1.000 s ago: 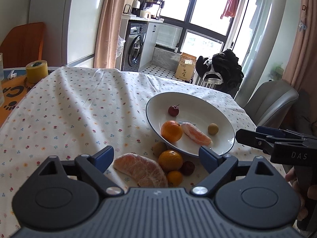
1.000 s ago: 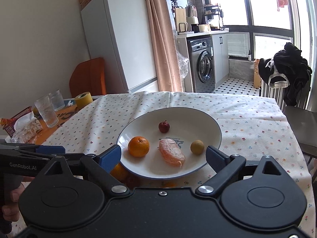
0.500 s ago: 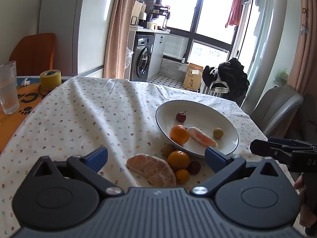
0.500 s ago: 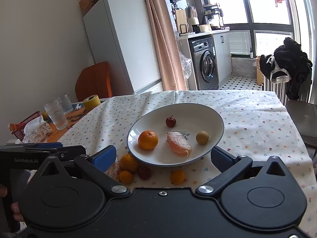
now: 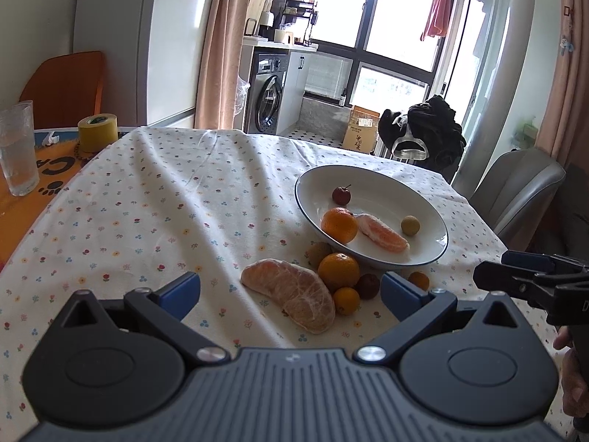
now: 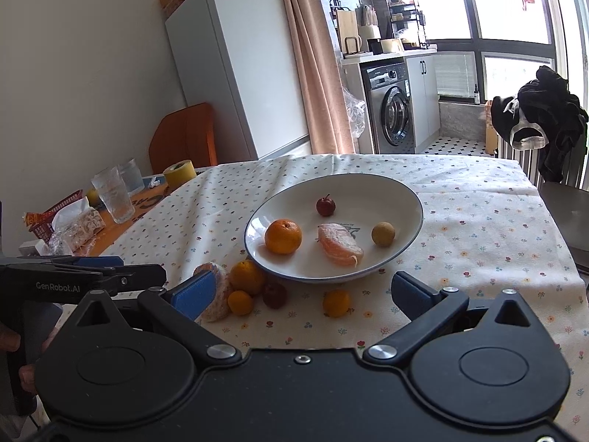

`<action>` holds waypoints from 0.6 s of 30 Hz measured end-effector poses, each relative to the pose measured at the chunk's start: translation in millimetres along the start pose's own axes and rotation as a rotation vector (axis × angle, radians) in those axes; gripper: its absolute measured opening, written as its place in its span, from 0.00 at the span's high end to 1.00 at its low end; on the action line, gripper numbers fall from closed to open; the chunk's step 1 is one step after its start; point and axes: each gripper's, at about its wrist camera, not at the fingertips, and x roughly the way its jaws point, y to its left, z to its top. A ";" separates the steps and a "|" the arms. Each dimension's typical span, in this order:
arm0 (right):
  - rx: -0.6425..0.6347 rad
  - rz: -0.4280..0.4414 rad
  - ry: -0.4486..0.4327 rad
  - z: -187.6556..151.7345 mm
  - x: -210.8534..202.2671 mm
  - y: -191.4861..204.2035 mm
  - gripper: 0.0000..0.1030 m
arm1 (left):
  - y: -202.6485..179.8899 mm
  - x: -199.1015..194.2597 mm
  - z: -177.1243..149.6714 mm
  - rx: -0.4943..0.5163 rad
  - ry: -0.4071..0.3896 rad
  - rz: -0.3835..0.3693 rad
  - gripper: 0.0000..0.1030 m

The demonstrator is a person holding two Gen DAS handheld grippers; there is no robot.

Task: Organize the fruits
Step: 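Move the left tool to the large peeled pomelo segment and close on it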

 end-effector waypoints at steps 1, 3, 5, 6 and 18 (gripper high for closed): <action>-0.002 0.002 0.002 -0.8 0.9 0.0 0.01 | 0.7 1.2 -0.4 -0.007 0.006 -0.003 0.00; -0.006 0.002 0.006 -2.8 2.6 0.0 0.04 | 1.3 5.7 -1.9 -0.013 0.020 0.006 0.00; -0.004 0.003 0.013 -4.7 5.4 -1.6 0.07 | 0.2 8.0 -3.2 -0.007 0.022 0.013 0.00; -0.001 0.005 0.019 -6.2 7.4 -2.6 0.09 | -0.5 9.5 -3.8 -0.004 0.023 0.013 0.00; 0.006 0.006 0.052 -12.7 24.4 -10.9 0.24 | -6.3 37.2 -7.2 -0.004 0.059 0.022 0.20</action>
